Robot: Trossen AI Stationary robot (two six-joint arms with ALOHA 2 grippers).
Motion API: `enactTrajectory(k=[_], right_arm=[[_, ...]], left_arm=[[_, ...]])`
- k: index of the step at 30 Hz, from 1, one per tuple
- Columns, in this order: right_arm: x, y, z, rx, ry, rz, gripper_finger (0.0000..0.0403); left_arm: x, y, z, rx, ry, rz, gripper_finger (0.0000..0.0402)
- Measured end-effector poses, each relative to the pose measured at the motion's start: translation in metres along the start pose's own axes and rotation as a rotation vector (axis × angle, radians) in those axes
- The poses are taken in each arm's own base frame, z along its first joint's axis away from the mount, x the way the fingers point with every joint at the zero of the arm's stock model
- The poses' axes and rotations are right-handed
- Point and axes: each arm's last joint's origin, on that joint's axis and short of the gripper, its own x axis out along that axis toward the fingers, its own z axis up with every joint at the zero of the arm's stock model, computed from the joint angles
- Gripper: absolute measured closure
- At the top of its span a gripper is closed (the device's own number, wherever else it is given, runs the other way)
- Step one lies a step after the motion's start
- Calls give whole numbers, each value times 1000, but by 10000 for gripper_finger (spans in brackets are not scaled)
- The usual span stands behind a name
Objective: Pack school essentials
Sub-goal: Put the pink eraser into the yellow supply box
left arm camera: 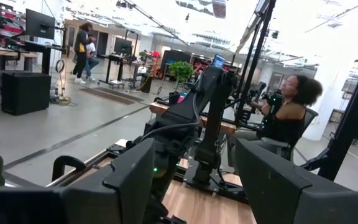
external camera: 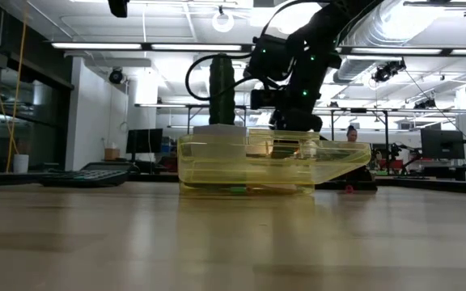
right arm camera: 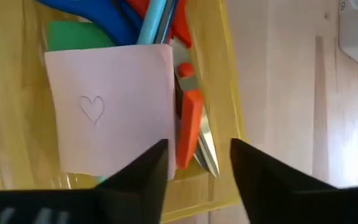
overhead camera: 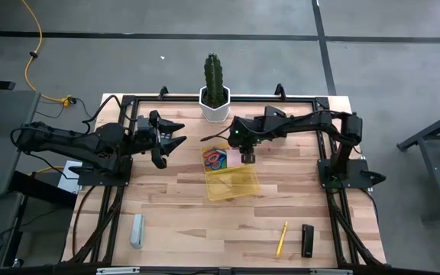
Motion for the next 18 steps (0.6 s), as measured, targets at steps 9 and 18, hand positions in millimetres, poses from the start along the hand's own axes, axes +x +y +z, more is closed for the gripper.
enactTrajectory(k=[9, 18], right_arm=[[-28, 1, 0, 71, -40, 20, 163], [-94, 14, -48, 369, -297, 1, 160]], left_arm=[[0, 0, 0, 0, 0, 0, 190], [0, 0, 0, -5, 5, 1, 190]])
